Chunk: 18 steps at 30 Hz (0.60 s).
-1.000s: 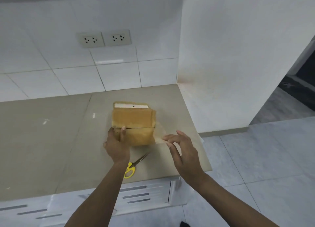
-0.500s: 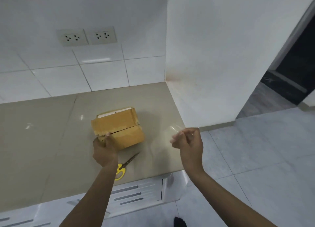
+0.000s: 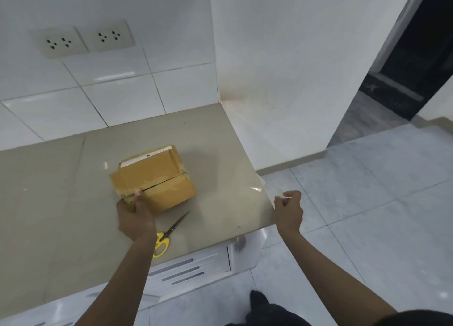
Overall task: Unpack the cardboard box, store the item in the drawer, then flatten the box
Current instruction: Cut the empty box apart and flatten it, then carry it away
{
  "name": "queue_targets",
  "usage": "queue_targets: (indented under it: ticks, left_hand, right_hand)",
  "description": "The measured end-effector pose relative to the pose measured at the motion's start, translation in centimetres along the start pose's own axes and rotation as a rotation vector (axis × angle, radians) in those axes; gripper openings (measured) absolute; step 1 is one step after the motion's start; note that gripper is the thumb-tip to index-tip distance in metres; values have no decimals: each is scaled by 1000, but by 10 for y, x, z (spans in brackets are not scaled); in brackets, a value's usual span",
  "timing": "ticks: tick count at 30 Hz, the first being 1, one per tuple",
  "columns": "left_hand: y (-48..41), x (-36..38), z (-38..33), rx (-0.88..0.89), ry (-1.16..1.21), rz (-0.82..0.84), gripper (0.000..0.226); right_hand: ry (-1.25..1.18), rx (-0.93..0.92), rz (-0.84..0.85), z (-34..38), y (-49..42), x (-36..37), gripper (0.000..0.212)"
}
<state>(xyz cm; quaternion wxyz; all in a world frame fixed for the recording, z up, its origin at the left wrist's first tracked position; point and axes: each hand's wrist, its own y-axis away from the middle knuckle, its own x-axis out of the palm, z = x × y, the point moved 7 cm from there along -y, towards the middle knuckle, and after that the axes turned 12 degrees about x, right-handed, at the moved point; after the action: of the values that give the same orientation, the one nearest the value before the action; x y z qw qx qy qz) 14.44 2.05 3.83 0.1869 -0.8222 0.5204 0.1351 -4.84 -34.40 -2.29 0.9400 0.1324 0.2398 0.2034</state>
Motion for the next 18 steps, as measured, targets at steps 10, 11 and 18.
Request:
queue_targets:
  ticks: [10, 11, 18]
  left_hand:
    - [8, 10, 4, -79, 87, 2, 50]
    - [8, 10, 4, -83, 94, 3, 50]
    - [14, 14, 4, -125, 134, 74, 47]
  right_hand:
    - [556, 58, 89, -13, 4, 25, 115]
    - [582, 48, 66, -12, 4, 24, 120]
    - [750, -191, -64, 13, 16, 32, 117]
